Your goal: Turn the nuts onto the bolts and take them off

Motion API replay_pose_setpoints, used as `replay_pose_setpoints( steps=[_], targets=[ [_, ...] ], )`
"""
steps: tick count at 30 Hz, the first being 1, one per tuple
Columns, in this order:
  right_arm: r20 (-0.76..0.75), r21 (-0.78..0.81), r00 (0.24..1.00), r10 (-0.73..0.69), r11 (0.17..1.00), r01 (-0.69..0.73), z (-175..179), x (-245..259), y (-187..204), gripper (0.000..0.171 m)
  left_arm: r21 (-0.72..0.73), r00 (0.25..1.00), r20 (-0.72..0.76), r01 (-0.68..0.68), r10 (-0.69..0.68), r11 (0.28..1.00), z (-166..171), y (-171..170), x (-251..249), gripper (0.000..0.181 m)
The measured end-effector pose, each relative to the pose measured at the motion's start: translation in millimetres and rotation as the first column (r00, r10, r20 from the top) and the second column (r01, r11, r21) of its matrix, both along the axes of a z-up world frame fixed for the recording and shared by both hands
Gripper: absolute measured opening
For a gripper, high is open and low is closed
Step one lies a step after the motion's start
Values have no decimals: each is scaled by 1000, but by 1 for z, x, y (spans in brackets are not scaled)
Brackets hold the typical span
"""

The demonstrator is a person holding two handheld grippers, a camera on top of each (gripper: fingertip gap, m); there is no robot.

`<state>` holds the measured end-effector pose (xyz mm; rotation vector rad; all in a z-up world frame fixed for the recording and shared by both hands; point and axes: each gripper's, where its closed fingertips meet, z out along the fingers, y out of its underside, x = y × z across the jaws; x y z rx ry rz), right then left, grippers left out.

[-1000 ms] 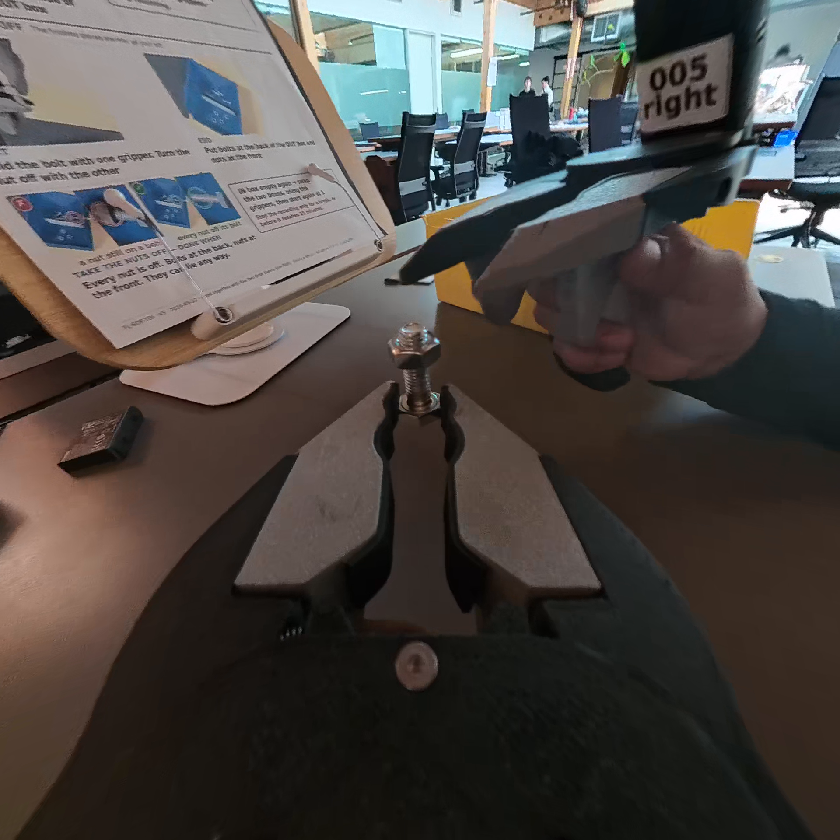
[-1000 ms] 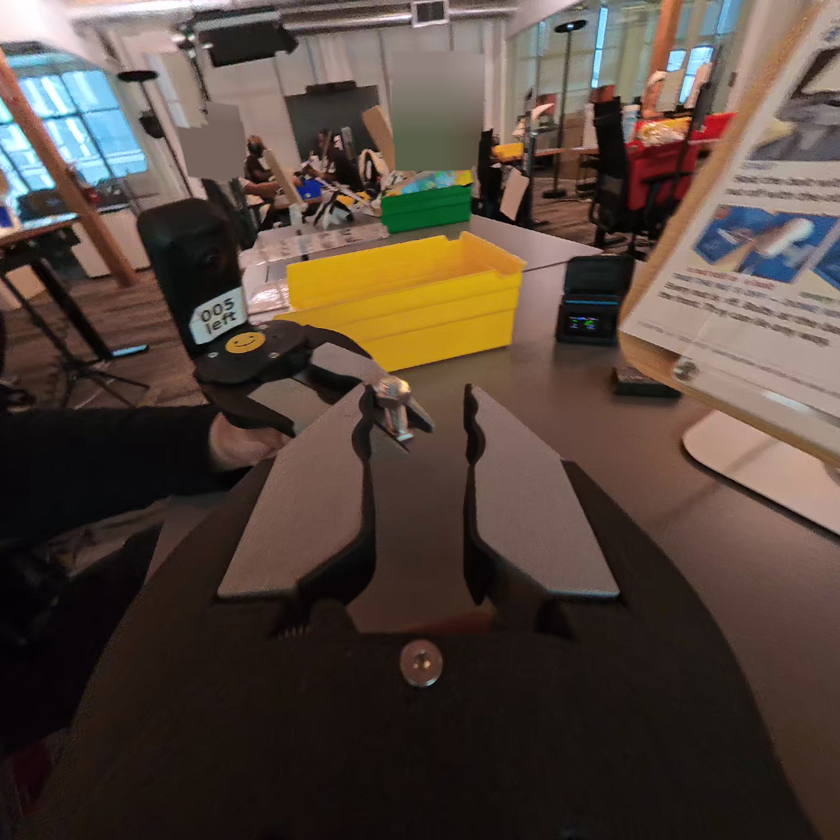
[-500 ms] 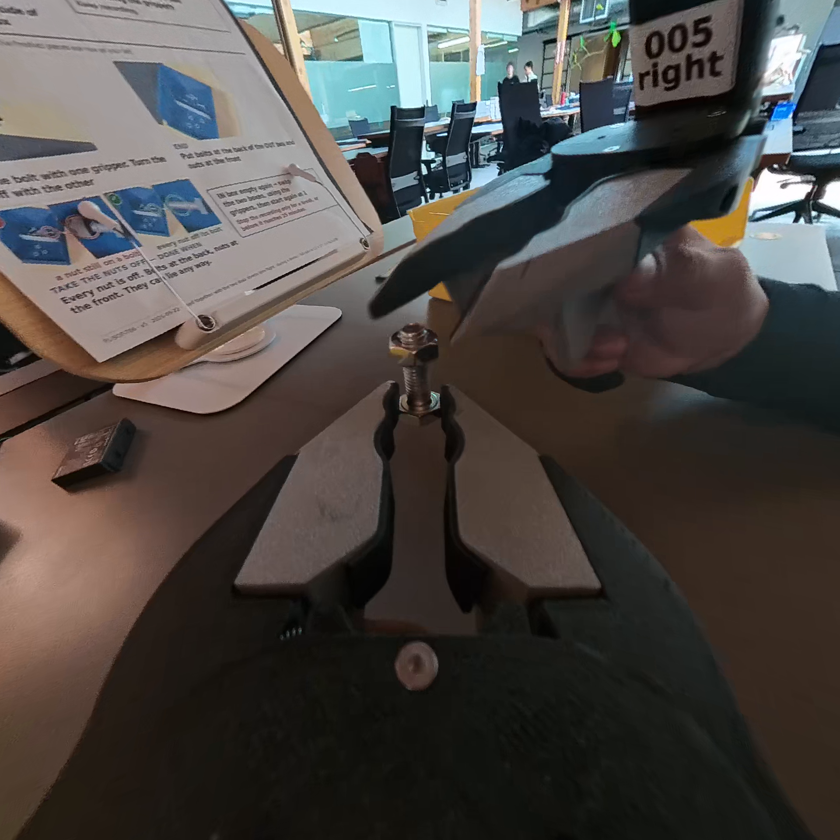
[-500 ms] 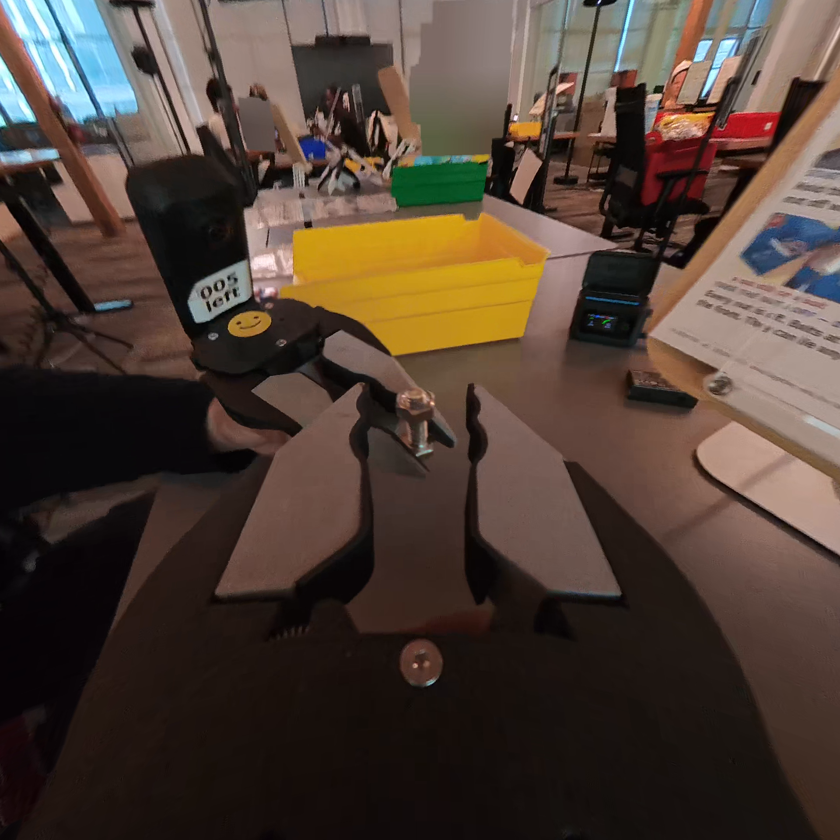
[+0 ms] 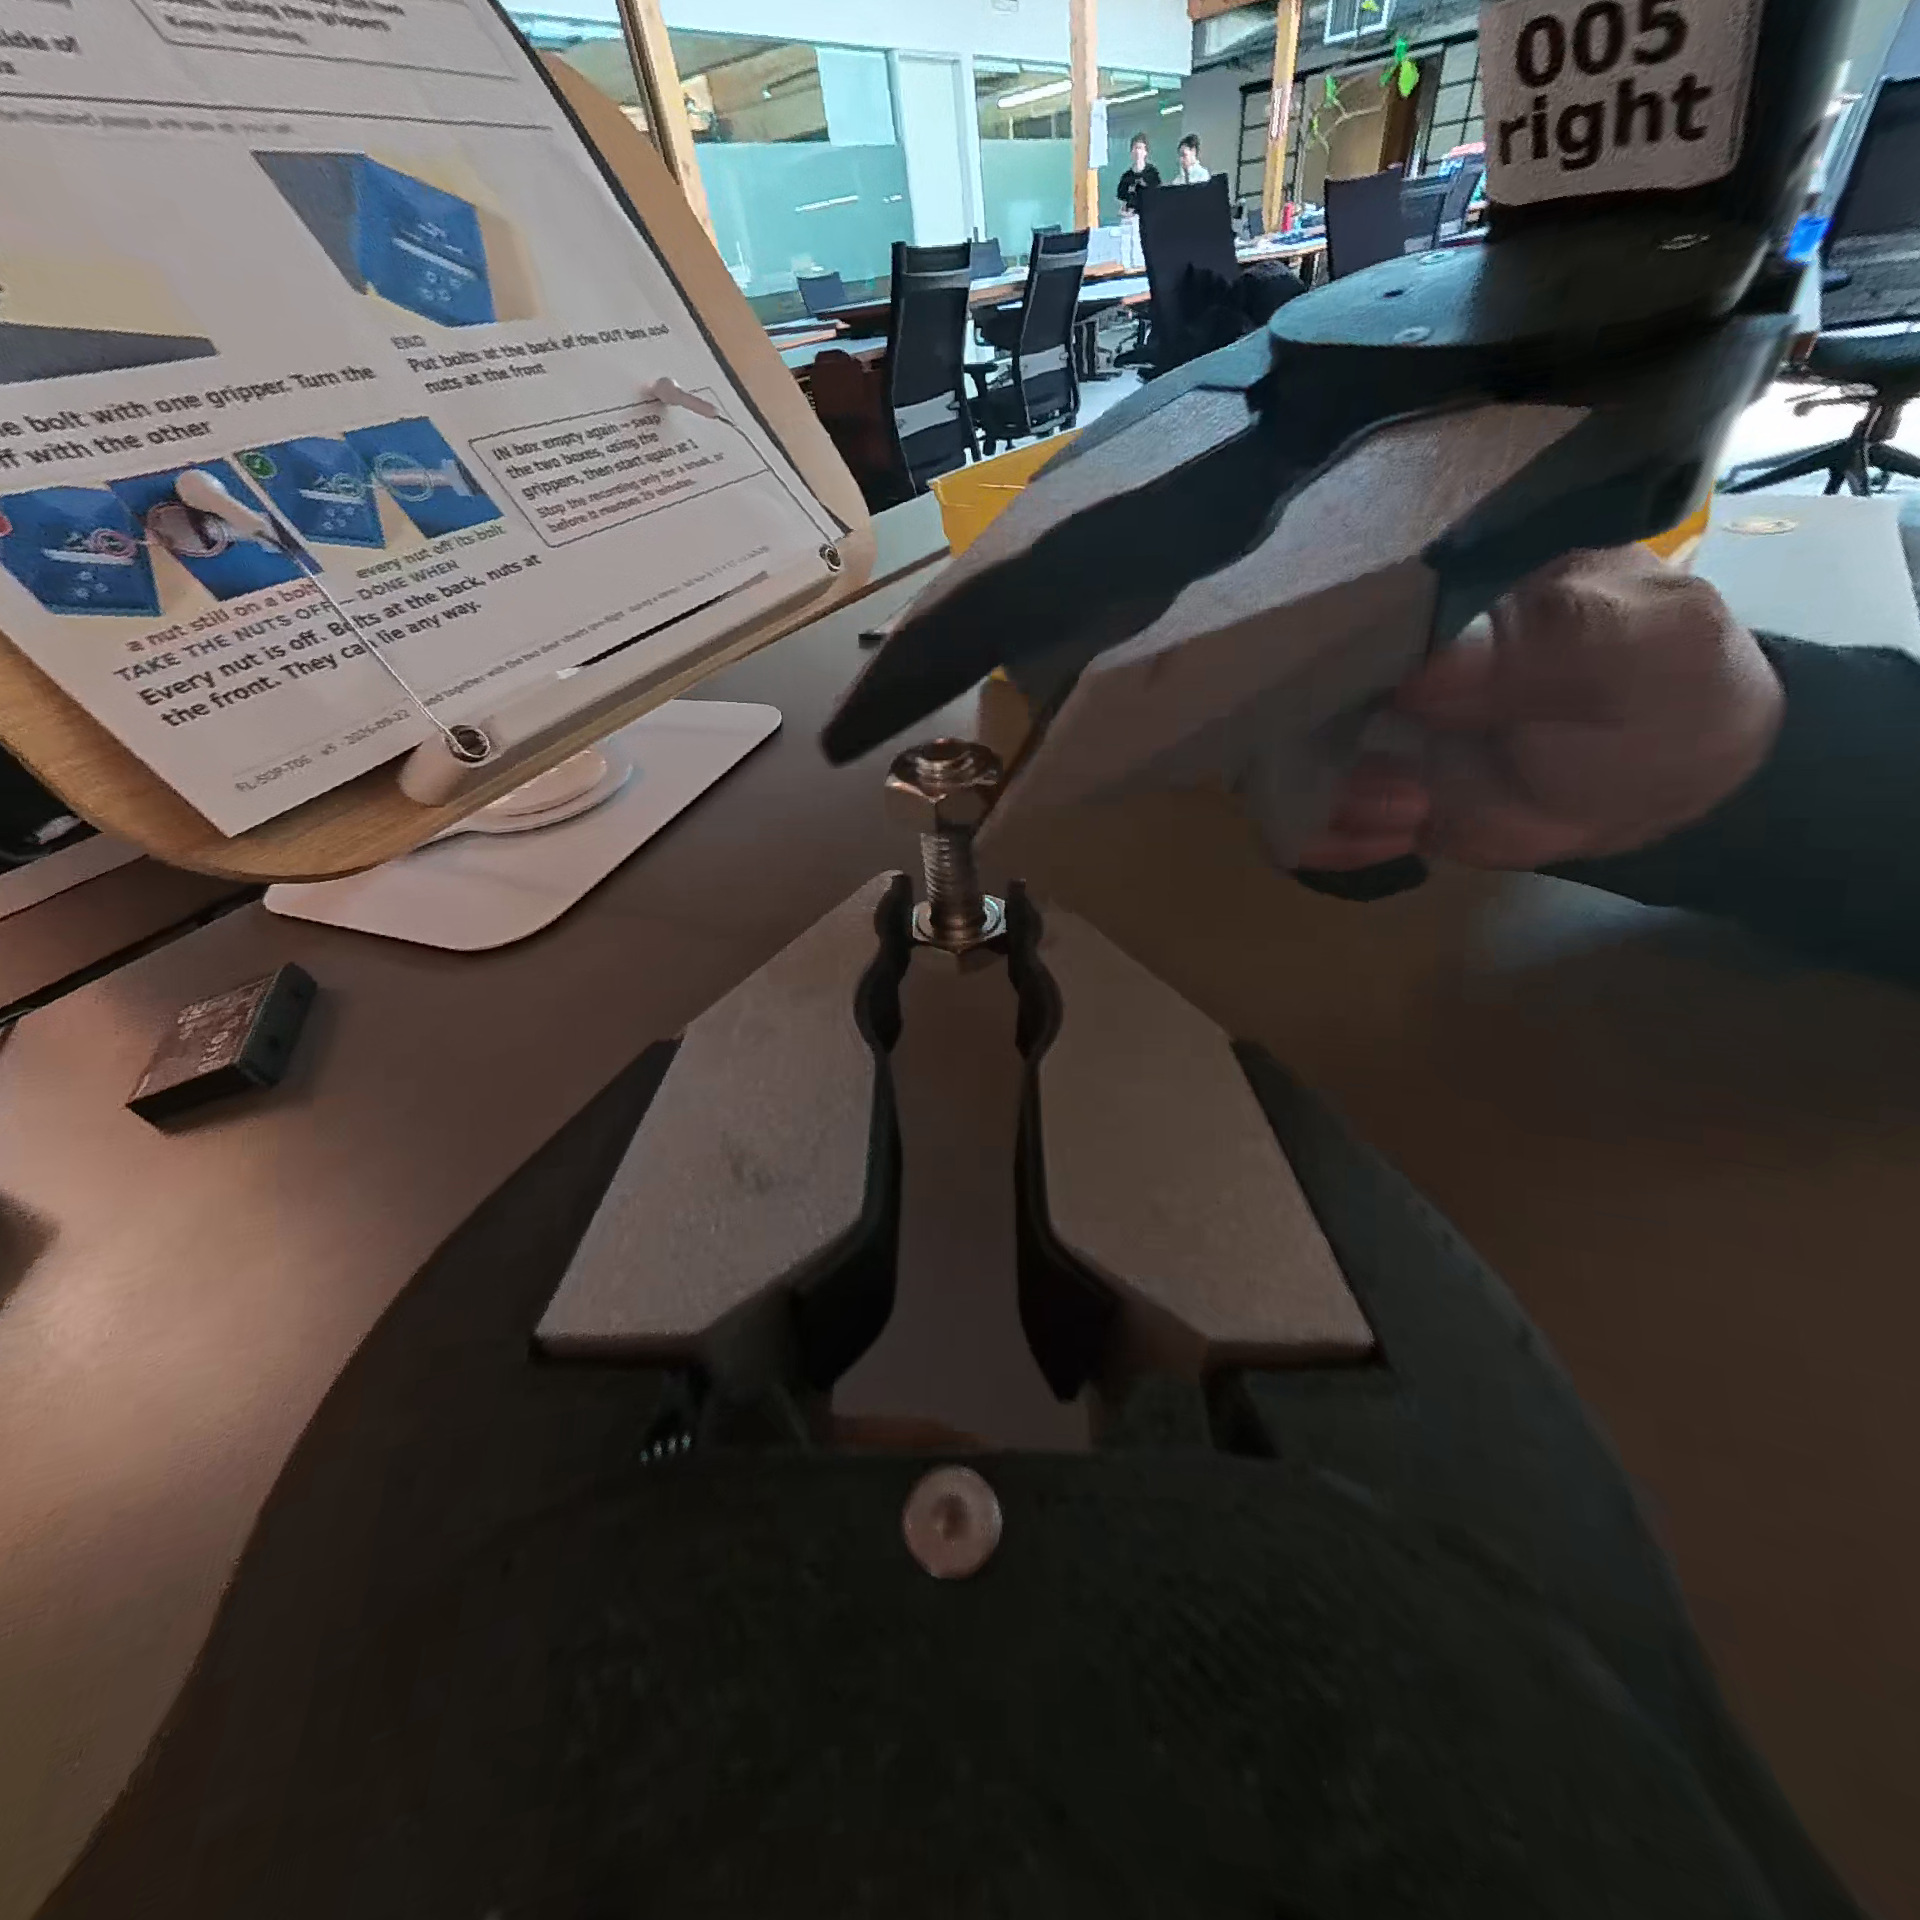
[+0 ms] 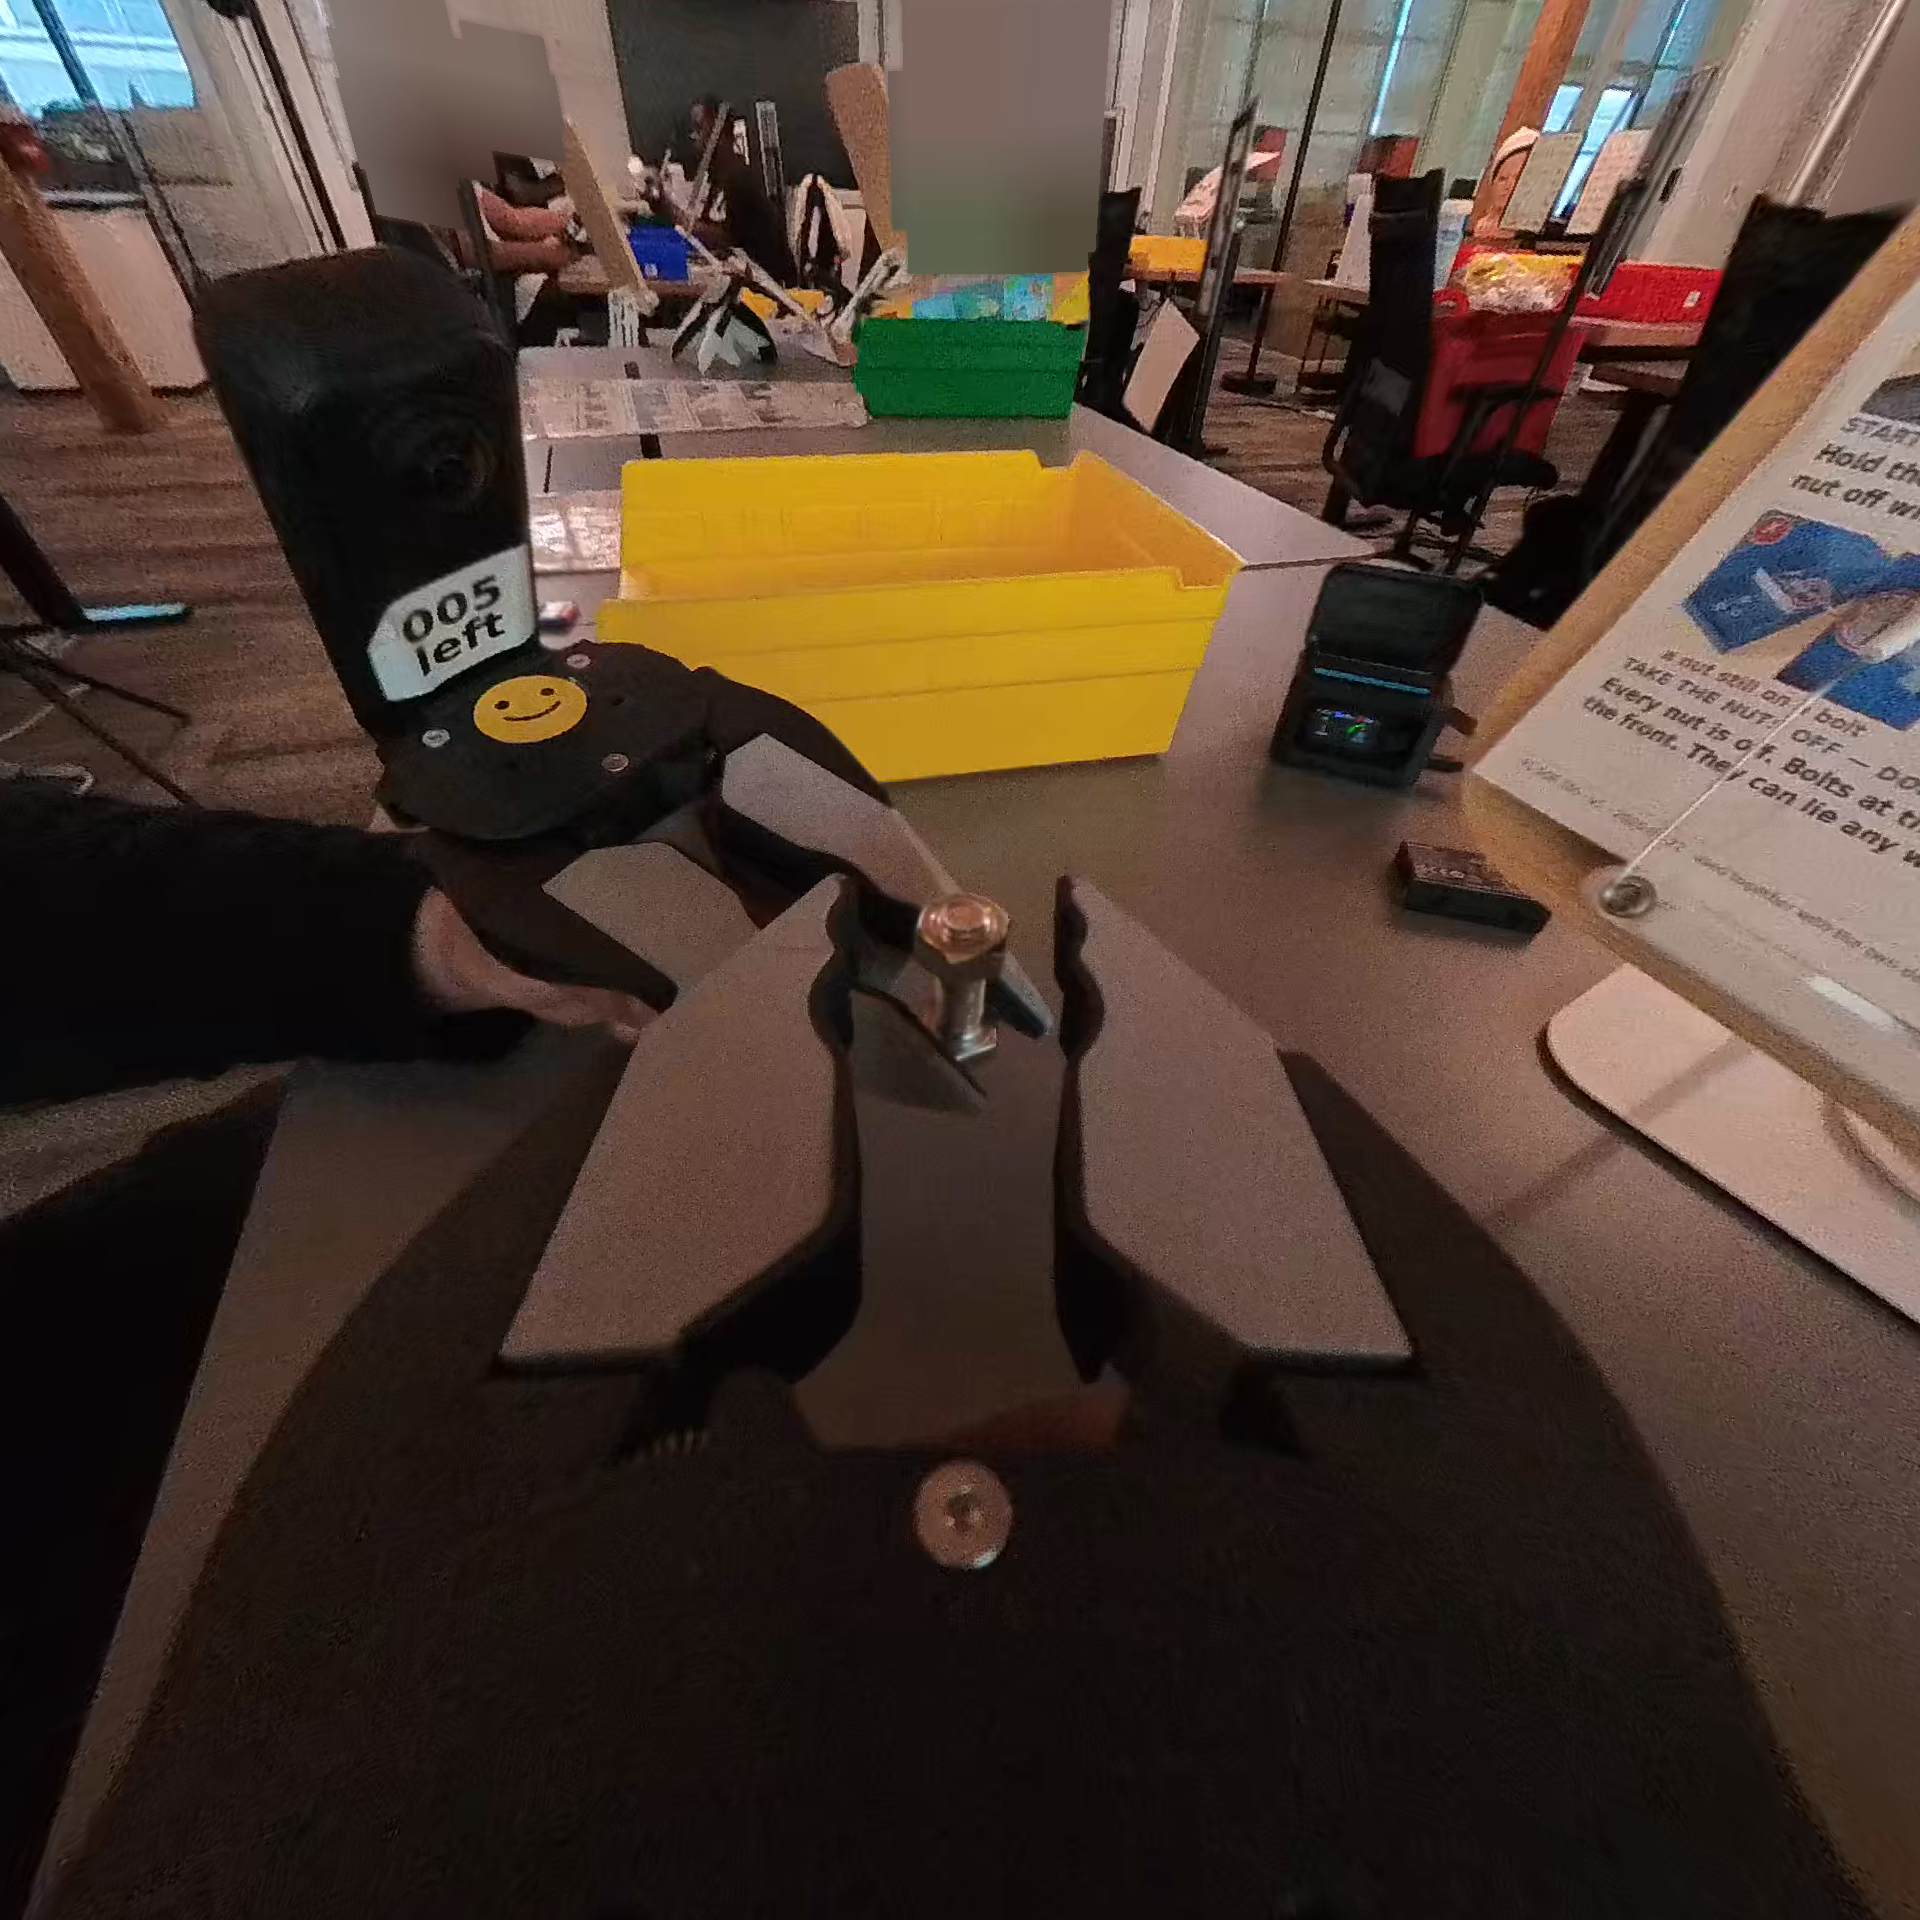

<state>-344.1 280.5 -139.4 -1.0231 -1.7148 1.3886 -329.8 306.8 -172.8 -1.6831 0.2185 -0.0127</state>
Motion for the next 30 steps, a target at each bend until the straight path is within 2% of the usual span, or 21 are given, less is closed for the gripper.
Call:
replay_pose_setpoints(
  steps=[3,7,10,14,16,19,21,24,27,30],
  targets=[
    [19,21,999,-46,999,46,-5,-3,9,25,7,999,17,-30,30,1000,2,0,-8,17],
    [22,-102,995,-99,990,101,3,1,40,25,22,996,74,-45,43,999,6,-3,-17,16],
    [-11,-136,1000,-20,991,18,11,7,25,30,9,998,41,-42,42,999,3,-1,-12,17],
    [8,-22,1000,-5,1000,6,-1,1,3,30,9,1000,2,5,-5,1000,1,0,0,16],
    [33,19,999,-35,999,34,-8,-3,7,31,19,1000,-15,-3,3,1000,2,-1,0,16],
    [41,-47,998,-47,998,49,-4,0,22,35,19,999,19,-39,38,999,4,-1,-10,17],
    [17,-97,997,-81,992,83,3,2,35,26,27,999,32,-38,37,999,6,-3,-12,16],
    [-8,-123,999,-41,992,40,9,5,28,26,21,999,19,-31,31,999,5,-2,-9,17],
    [-13,-53,1000,18,998,-18,4,3,3,28,11,1000,-10,-17,17,1000,2,-1,-3,17],
    [9,19,1000,-16,1000,16,-5,-2,0,23,15,1000,-15,-26,26,1000,2,-1,-4,16]
  ],
)
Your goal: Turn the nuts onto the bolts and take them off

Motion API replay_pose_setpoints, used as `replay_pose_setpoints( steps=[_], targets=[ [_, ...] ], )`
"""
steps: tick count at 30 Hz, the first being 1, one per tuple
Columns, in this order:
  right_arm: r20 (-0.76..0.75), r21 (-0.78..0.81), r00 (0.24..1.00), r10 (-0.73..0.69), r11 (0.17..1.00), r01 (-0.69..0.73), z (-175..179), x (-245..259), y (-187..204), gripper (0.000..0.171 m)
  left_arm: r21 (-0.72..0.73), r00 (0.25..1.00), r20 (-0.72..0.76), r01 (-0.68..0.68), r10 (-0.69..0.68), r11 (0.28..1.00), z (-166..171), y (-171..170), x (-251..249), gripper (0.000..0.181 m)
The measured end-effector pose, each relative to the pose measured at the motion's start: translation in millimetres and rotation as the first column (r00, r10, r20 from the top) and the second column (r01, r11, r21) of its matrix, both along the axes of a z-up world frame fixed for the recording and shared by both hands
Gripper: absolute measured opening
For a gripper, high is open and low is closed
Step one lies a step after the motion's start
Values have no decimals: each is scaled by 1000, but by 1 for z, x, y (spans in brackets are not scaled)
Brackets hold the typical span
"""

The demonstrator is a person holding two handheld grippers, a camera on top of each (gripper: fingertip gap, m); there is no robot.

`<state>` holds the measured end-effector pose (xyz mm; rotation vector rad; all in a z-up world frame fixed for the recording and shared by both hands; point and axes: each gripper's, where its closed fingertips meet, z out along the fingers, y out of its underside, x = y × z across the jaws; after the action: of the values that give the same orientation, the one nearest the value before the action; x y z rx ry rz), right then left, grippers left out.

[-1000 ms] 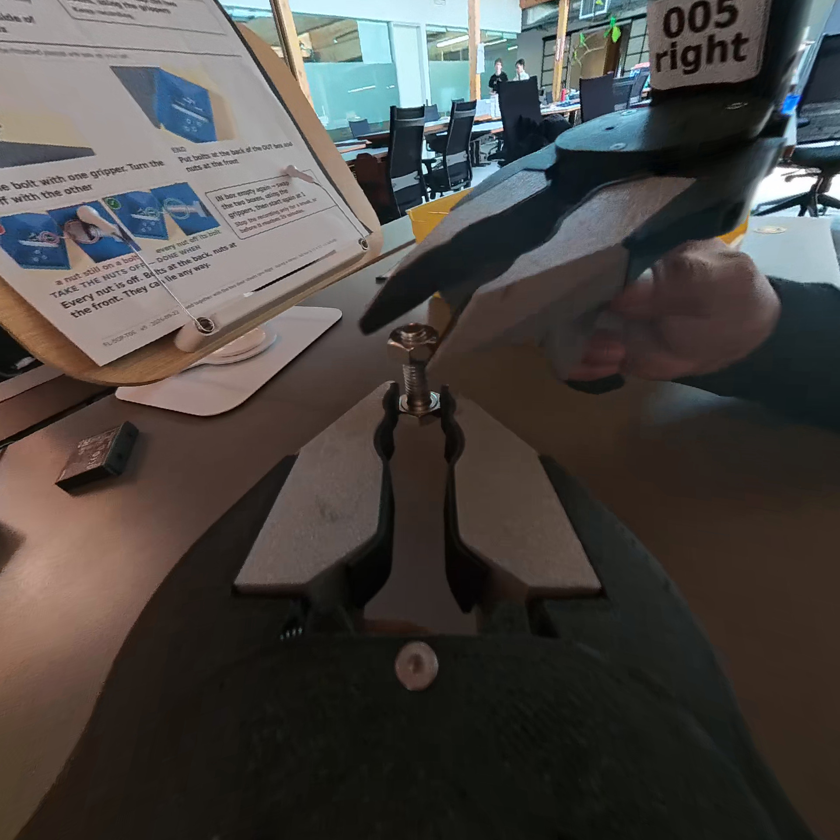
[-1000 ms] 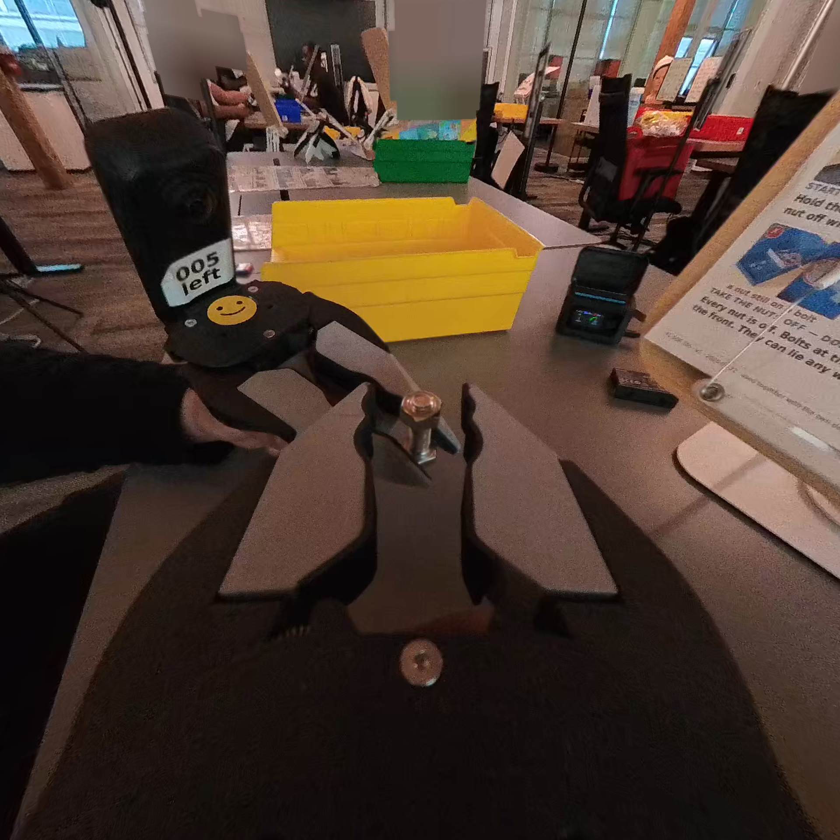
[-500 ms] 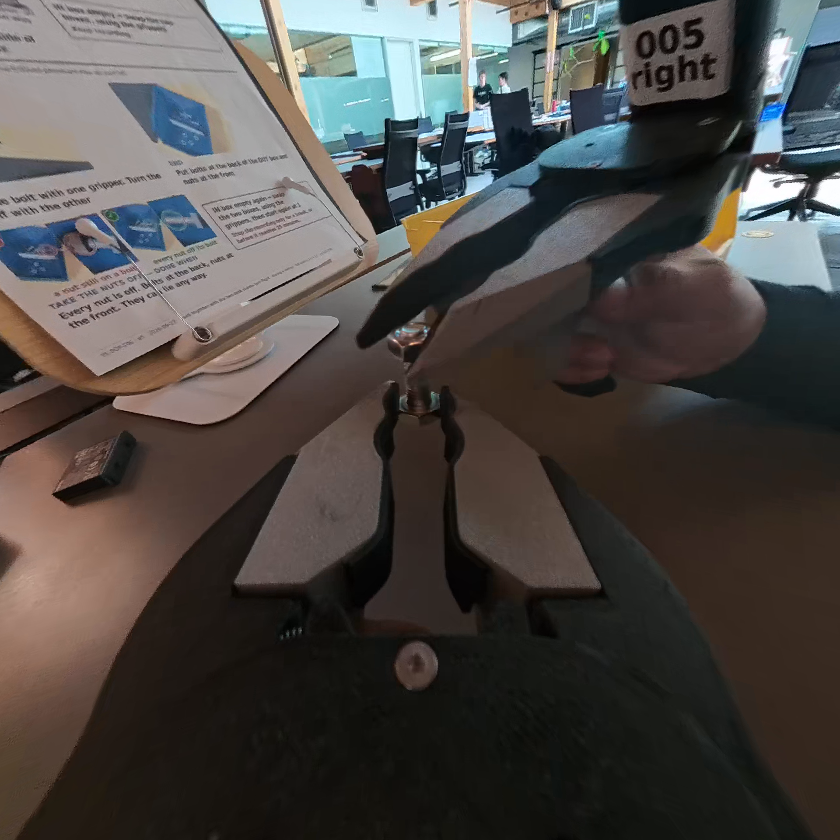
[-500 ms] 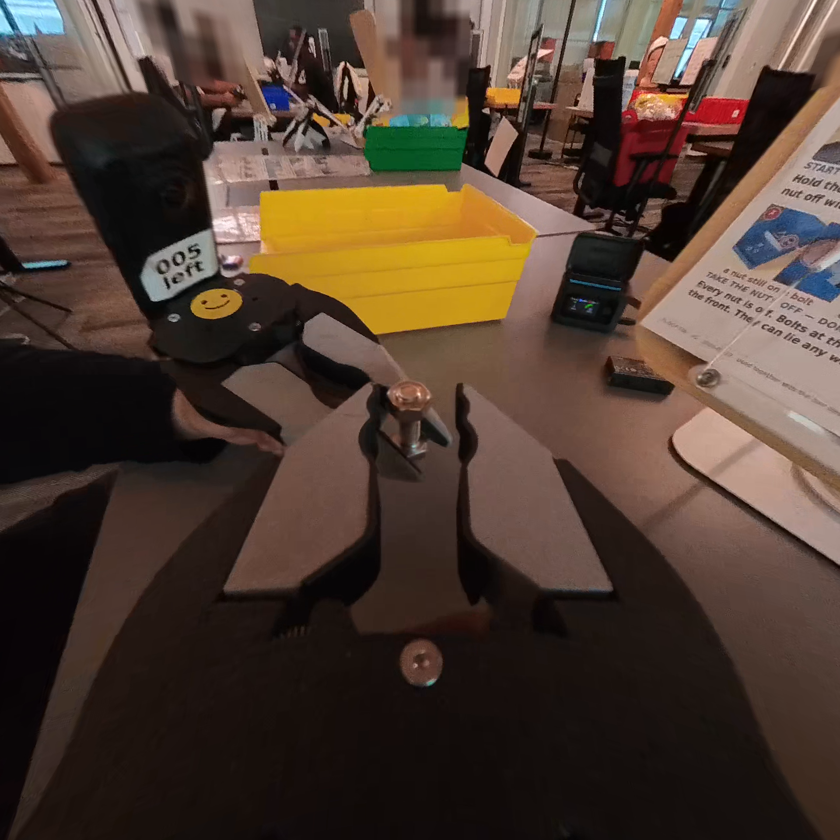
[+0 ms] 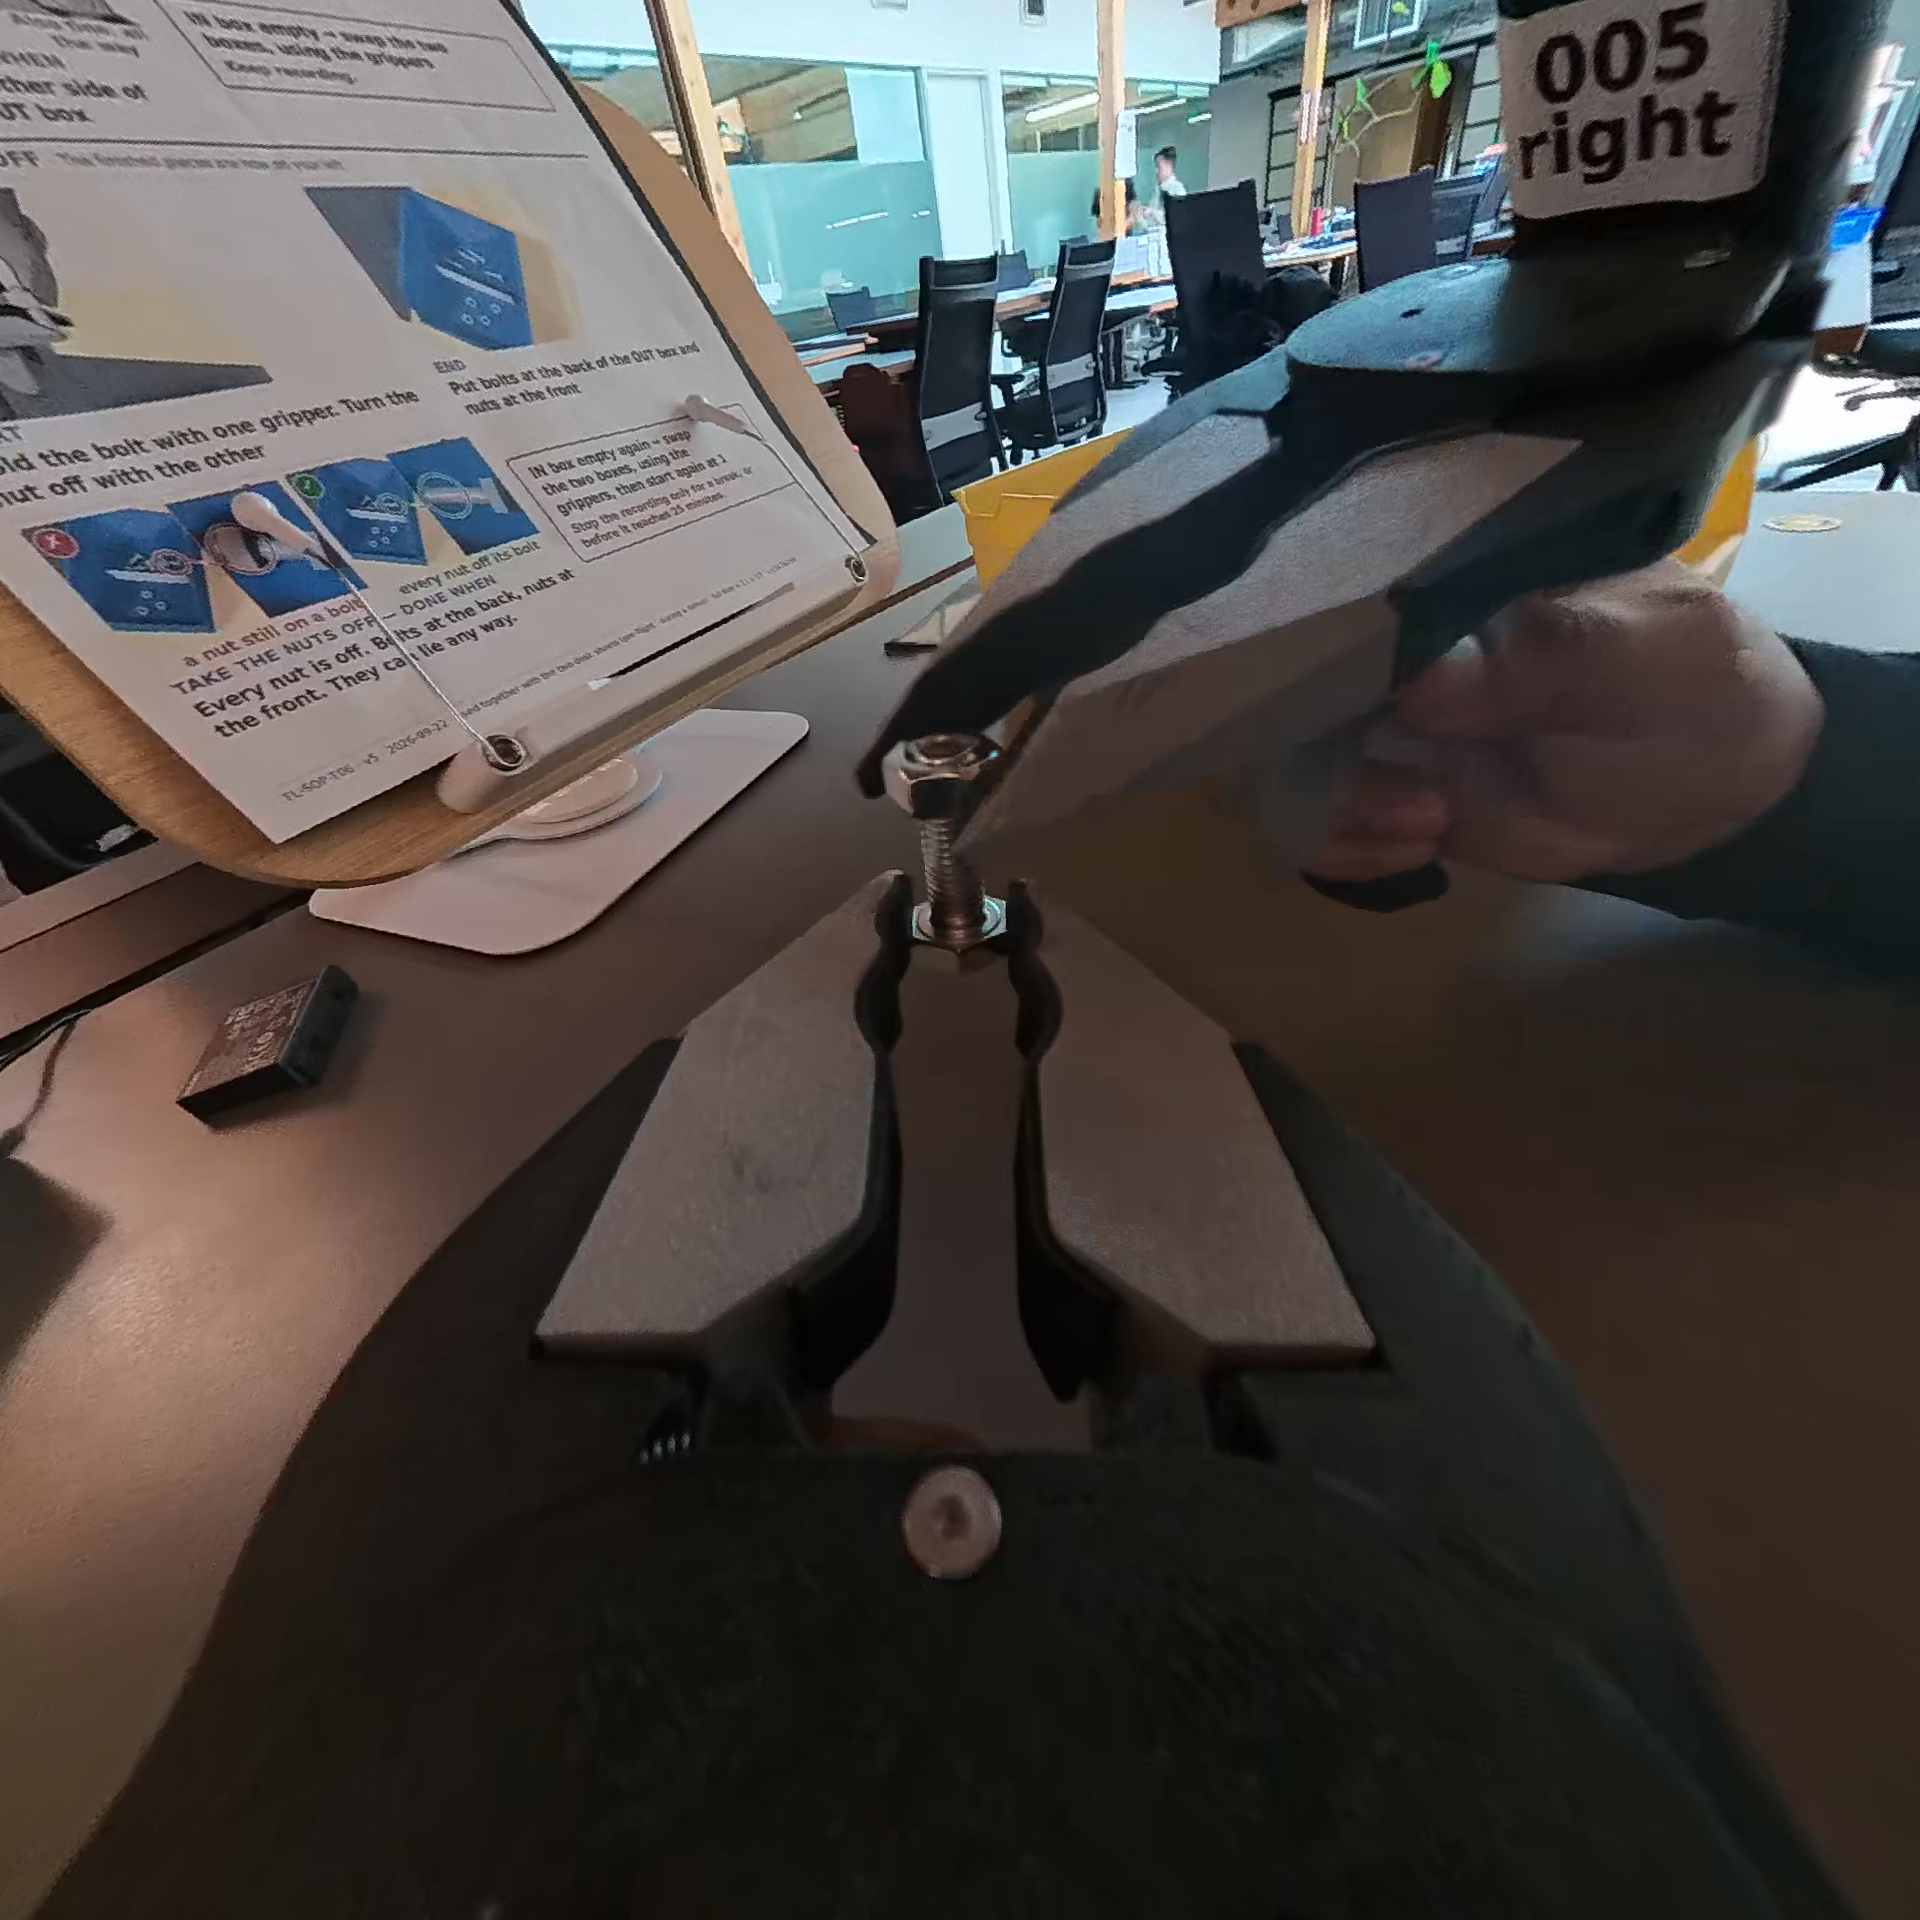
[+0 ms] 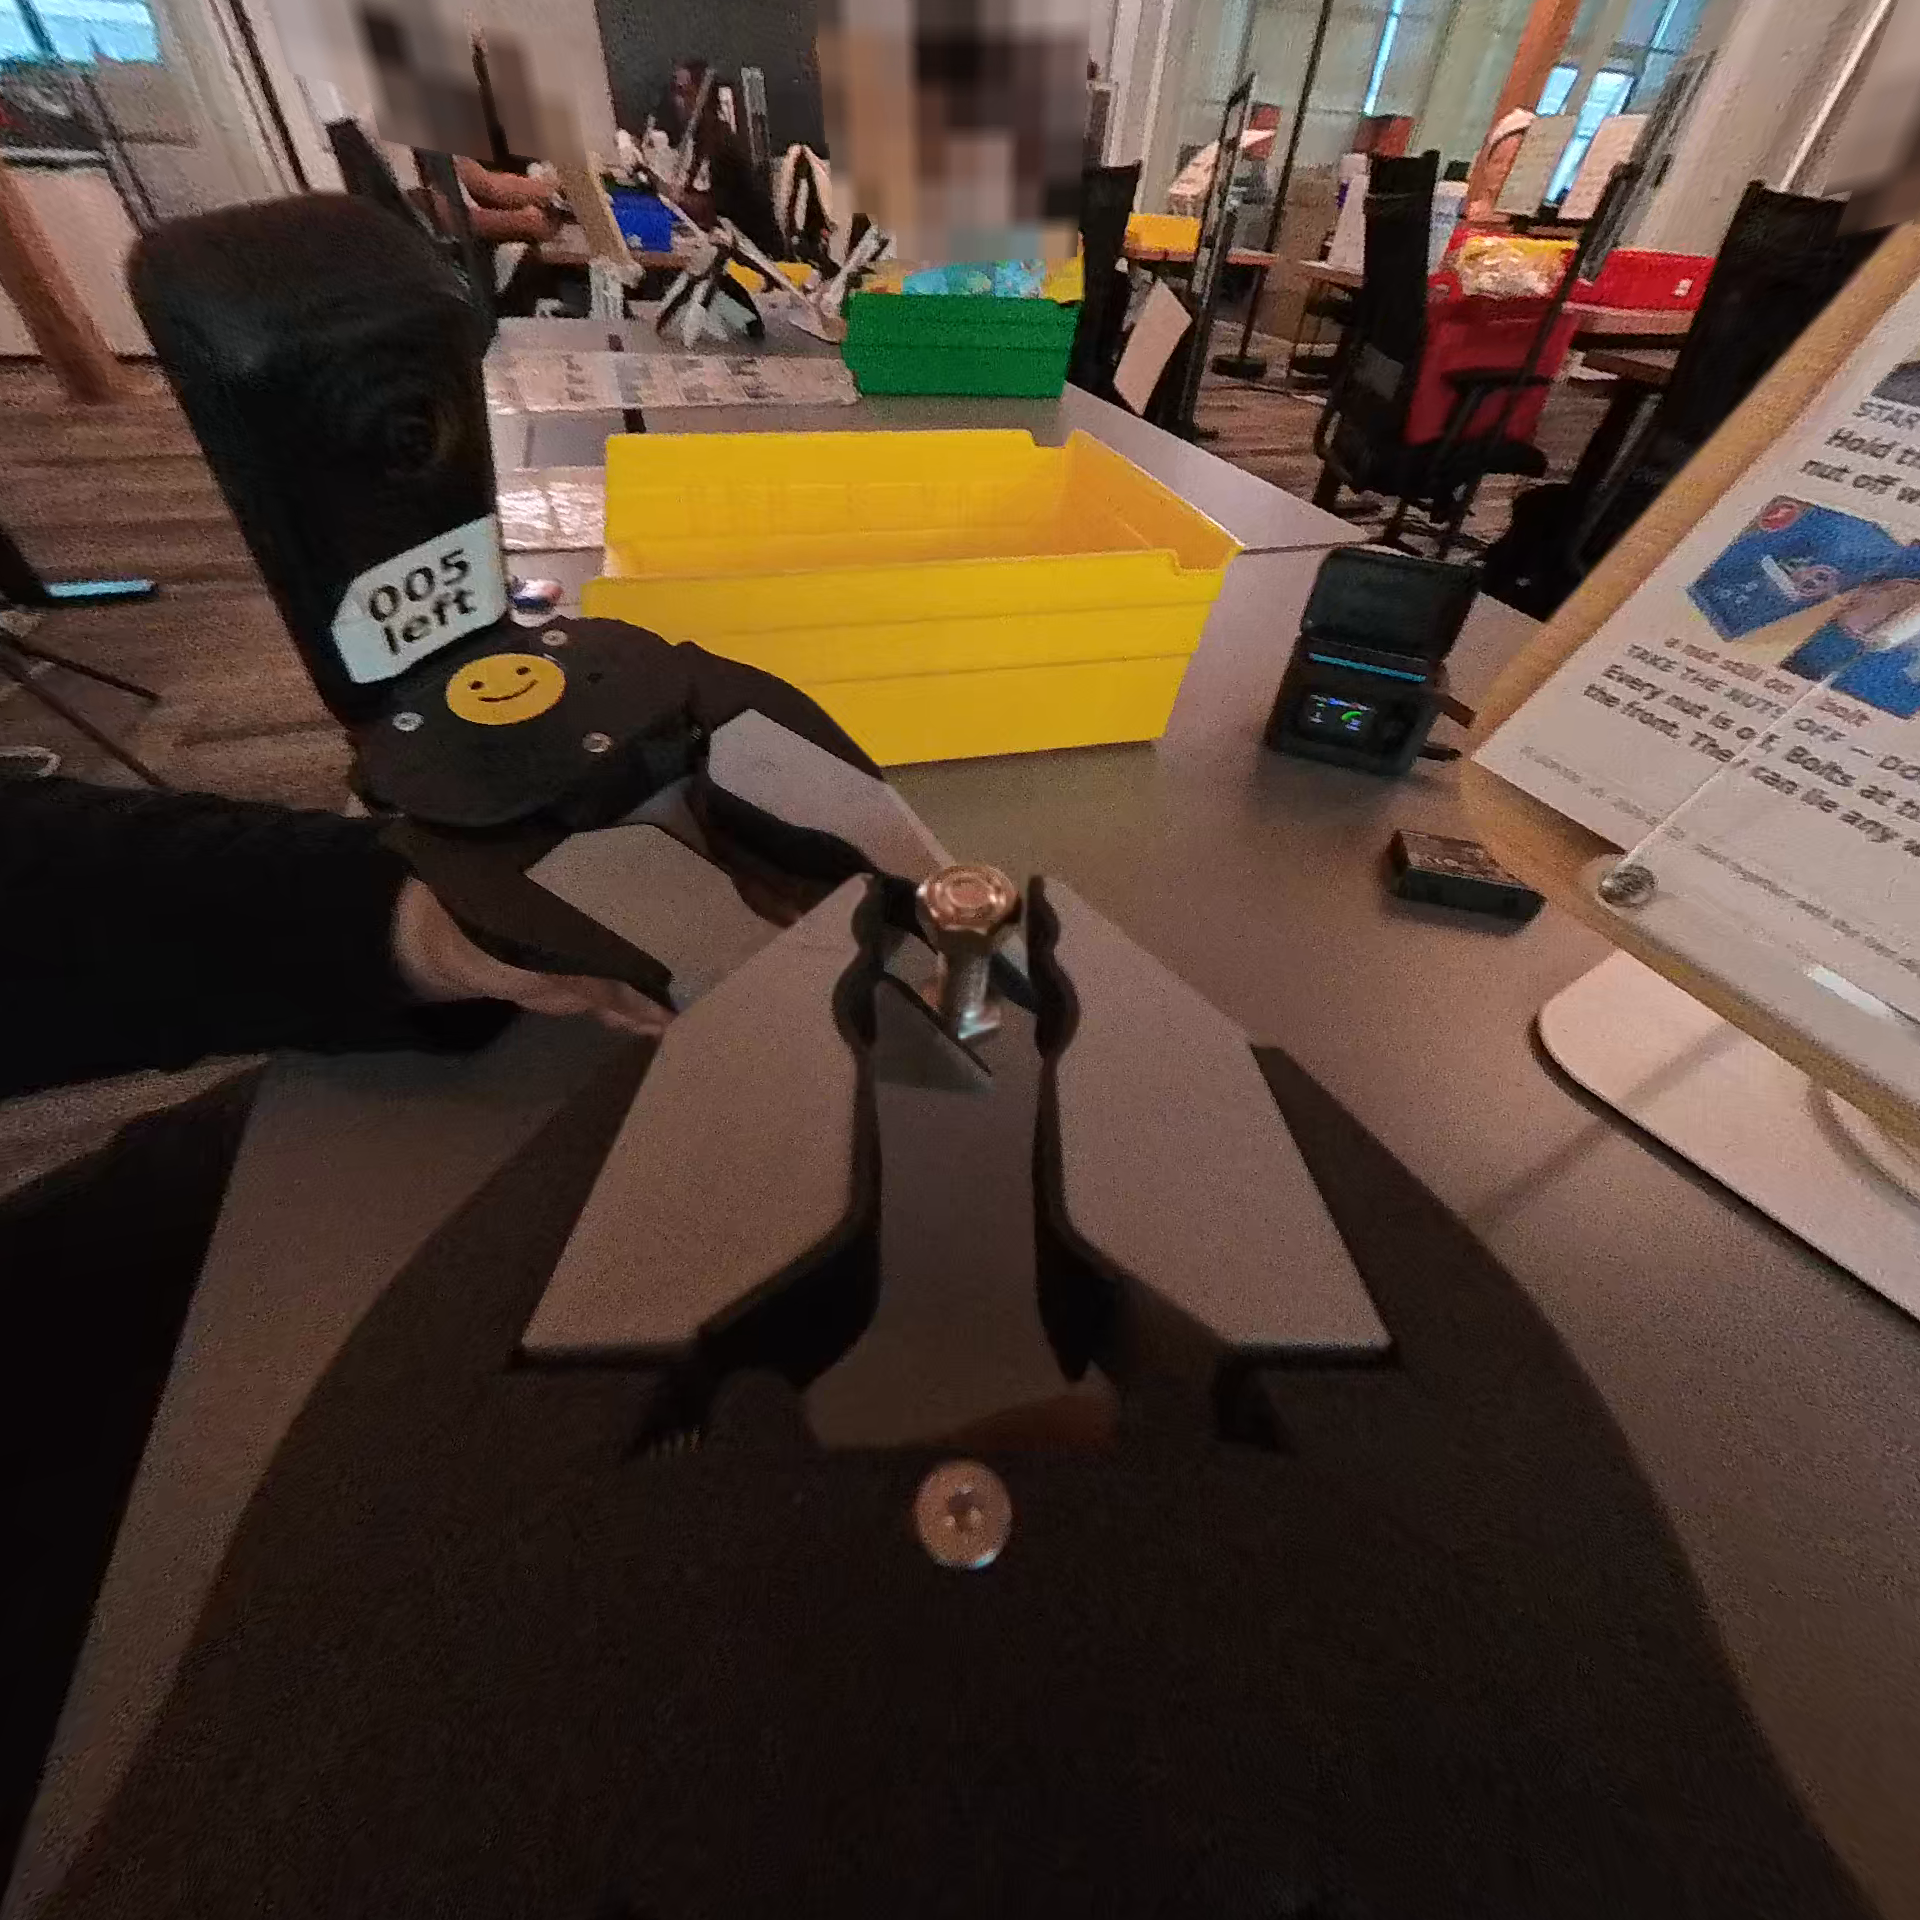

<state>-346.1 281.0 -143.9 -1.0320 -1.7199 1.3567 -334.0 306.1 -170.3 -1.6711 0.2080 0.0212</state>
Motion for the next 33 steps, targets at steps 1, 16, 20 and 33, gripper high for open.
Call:
replay_pose_setpoints(
  steps=[1,16,20,33],
  targets=[
    [7,10,1000,-29,1000,29,-2,-1,7,22,5,1000,7,-8,8,1000,1,0,-2,17],
    [7,-20,999,-31,999,32,0,0,11,27,5,1000,9,-9,9,1000,1,0,-2,17],
    [0,-147,999,-43,988,42,10,5,31,24,15,999,39,-20,20,1000,3,-2,-8,16],
    [-42,-98,999,21,995,-25,14,4,2,33,-10,1000,-3,-24,24,1000,-3,3,-3,17]
  ],
)
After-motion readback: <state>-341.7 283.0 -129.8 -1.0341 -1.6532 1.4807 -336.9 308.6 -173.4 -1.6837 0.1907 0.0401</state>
